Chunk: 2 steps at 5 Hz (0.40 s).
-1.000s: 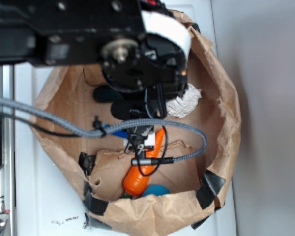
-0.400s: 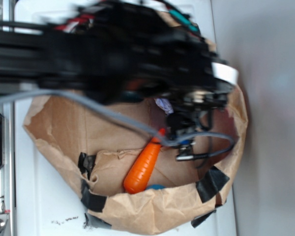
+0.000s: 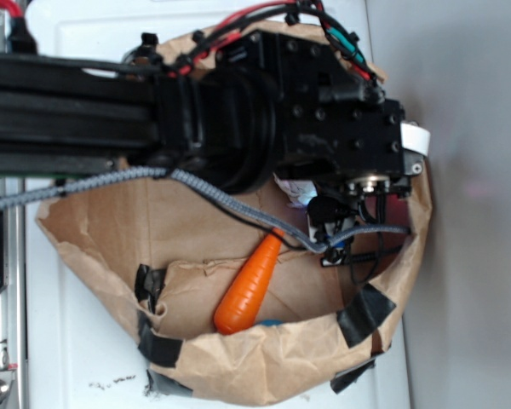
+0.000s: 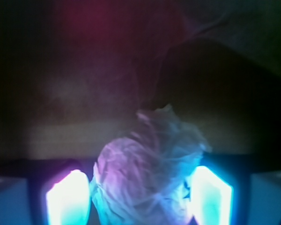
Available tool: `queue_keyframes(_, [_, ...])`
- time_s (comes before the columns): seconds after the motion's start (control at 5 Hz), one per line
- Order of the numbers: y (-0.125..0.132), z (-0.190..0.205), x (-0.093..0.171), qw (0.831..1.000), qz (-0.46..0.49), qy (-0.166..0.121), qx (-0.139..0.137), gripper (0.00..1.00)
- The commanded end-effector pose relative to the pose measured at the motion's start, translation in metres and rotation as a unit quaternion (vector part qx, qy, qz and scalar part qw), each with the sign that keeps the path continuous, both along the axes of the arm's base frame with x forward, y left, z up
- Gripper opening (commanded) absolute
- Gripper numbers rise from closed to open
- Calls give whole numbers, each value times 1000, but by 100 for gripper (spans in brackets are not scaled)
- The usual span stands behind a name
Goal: Grab the white paper.
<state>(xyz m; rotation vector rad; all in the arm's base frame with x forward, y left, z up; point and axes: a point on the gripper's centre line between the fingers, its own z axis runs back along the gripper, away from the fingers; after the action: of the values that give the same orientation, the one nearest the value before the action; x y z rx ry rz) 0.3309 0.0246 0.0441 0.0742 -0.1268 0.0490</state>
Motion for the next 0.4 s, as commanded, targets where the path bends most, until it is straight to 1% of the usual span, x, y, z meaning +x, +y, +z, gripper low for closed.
queue_keyframes(0.0, [-2, 8, 2, 999, -4, -38, 20, 0])
queue_keyframes(0.2, [0, 20, -2, 999, 5, -44, 11, 0])
